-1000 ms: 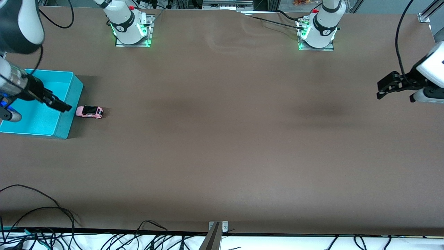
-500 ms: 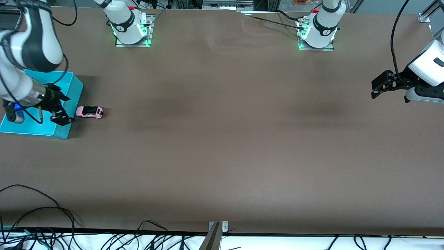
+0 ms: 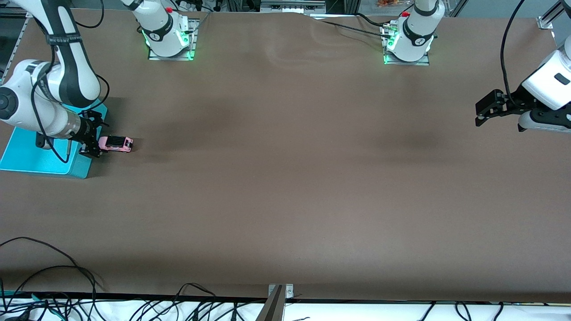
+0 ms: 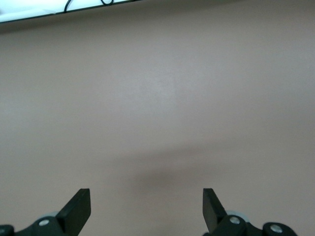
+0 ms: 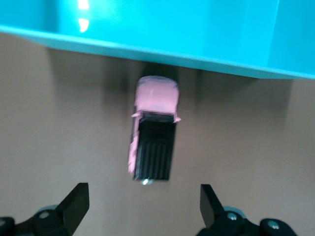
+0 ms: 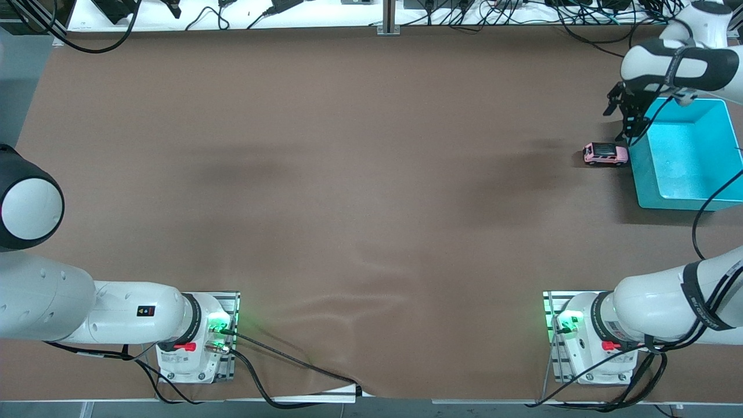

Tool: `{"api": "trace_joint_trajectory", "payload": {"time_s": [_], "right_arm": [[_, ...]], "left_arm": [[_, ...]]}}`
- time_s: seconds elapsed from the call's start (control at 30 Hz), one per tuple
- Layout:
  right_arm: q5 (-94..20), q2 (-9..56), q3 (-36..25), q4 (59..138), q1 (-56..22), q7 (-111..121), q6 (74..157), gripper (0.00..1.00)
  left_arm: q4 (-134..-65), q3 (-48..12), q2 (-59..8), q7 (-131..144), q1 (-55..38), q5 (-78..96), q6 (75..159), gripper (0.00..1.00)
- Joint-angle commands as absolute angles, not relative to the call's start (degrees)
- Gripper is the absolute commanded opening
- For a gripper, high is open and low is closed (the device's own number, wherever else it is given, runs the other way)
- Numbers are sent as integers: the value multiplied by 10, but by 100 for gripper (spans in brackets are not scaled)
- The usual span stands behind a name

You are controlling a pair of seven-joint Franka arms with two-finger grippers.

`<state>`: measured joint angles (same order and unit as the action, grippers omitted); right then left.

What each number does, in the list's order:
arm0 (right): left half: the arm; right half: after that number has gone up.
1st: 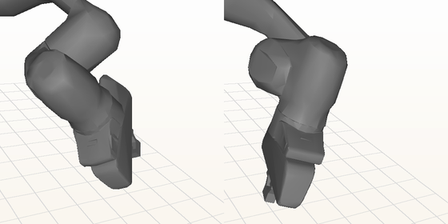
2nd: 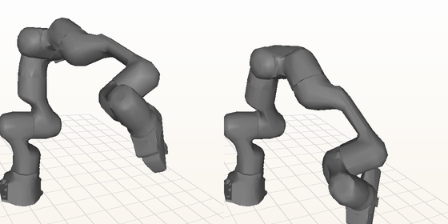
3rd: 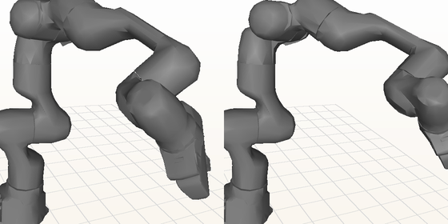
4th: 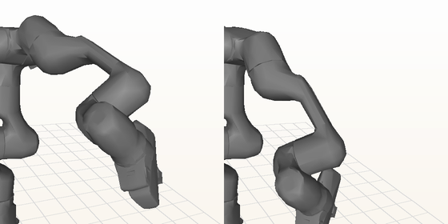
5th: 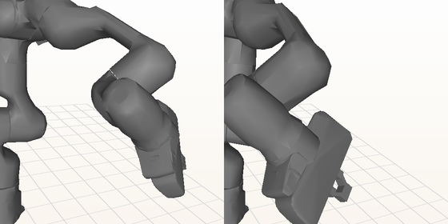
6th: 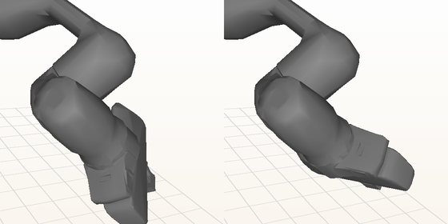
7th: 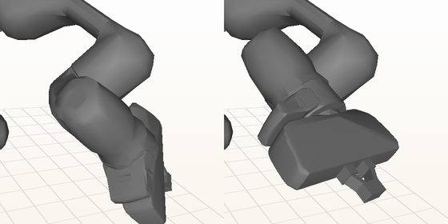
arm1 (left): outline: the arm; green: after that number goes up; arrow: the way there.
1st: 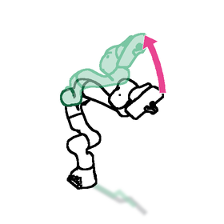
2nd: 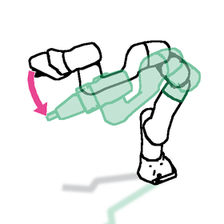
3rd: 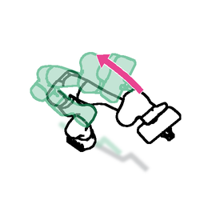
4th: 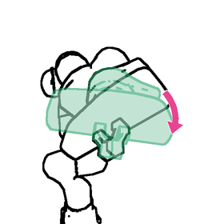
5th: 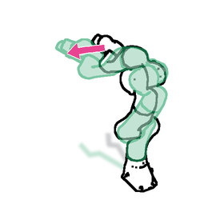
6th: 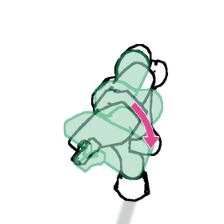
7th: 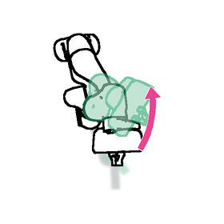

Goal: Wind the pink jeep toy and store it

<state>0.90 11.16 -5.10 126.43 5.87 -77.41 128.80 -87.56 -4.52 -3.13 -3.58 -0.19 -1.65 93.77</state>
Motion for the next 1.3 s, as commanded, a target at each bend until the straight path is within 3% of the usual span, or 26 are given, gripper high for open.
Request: {"api": "trace_joint_trajectory", "payload": {"time_s": [0.0,0.47,0.93,0.97,1.1,1.17,1.27], "right_arm": [[14,107,-58,1303,66,-788,1318,100],[13,142,-59,1339,80,-789,1441,100],[12,164,-58,1349,80,-788,1469,100],[11,165,-58,1349,80,-788,1471,97],[11,163,-58,1348,80,-788,1471,51],[11,160,-58,1348,80,-788,1471,34],[9,159,-58,1348,80,-788,1471,24]], "left_arm": [[-856,-55,-40,-44,-4,-10,932,100],[-856,-60,-38,-41,-4,-10,932,100],[-856,-59,-38,-41,-3,-10,931,100],[-856,-59,-38,-41,-3,-10,931,100],[-856,-58,-39,-41,-4,-10,931,100],[-856,-58,-39,-41,-3,-10,931,100],[-856,-58,-39,-41,-4,-10,931,100]]}}
